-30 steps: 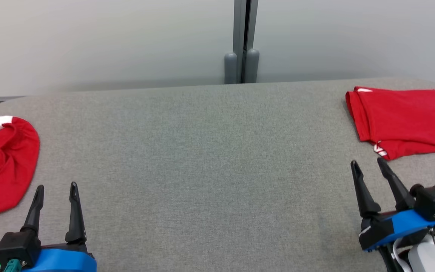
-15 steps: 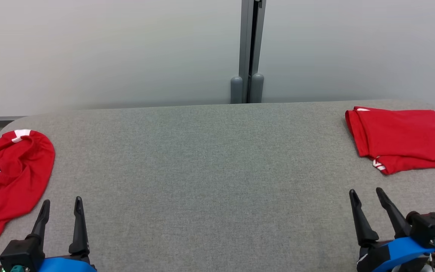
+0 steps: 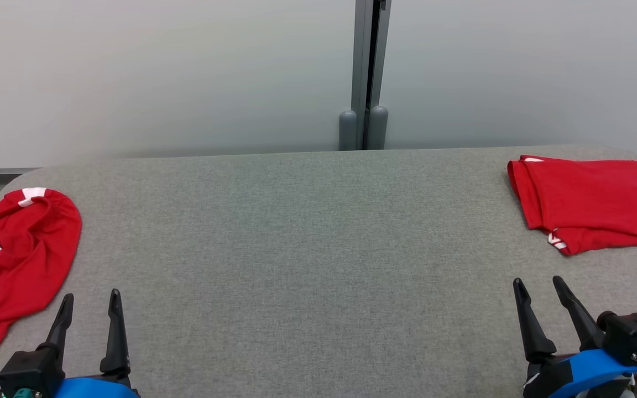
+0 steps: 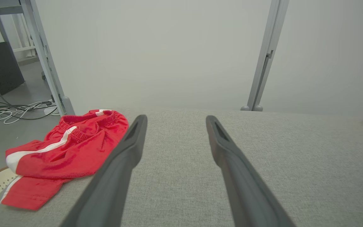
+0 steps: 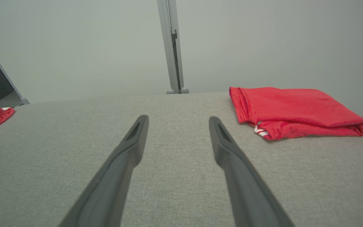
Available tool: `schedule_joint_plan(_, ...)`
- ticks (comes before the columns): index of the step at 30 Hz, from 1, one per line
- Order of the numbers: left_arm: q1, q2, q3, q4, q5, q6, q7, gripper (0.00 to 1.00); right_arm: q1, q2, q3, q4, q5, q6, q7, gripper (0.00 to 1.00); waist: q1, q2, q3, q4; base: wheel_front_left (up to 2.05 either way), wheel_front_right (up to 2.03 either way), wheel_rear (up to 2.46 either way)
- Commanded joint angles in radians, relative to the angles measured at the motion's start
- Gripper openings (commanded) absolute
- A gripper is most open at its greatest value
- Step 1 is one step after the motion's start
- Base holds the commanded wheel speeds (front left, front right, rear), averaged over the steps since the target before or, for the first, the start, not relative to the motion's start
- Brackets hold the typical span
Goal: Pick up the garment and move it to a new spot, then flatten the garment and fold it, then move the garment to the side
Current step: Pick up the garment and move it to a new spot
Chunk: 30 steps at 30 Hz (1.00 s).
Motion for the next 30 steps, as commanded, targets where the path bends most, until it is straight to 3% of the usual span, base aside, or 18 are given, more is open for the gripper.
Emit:
schedule_joint_plan(1, 0.002, 0.006, 0.001, -0.003, -0.006, 0.008, 0.004, 1.0, 0.019, 0.003, -0.004, -0.005, -0.005, 0.0, 0.002, 1.0, 0.0, 0.0, -0.001, 0.004, 0.0, 0.0, 0.0)
schedule_joint_plan(13, 0.002, 0.024, 0.002, -0.024, -0.008, 0.017, 0.024, 1.0, 0.016, 0.015, 0.004, -0.004, 0.004, 0.0, 0.001, 1.0, 0.0, 0.0, -0.003, 0.106, 0.0, 0.0, 0.0)
schedule_joint_plan(26, 0.017, 0.041, 0.016, -0.048, -0.021, 0.038, 0.031, 1.0, 0.007, 0.032, 0.006, 0.024, 0.009, 0.0, -0.018, 1.0, 0.0, 0.0, 0.003, 0.319, 0.0, 0.0, 0.0)
schedule_joint_plan(30, 0.021, 0.043, 0.016, -0.052, -0.022, 0.043, 0.03, 1.0, 0.006, 0.033, 0.004, 0.027, 0.008, 0.0, -0.019, 1.0, 0.0, 0.0, 0.005, 0.35, 0.0, 0.0, 0.0)
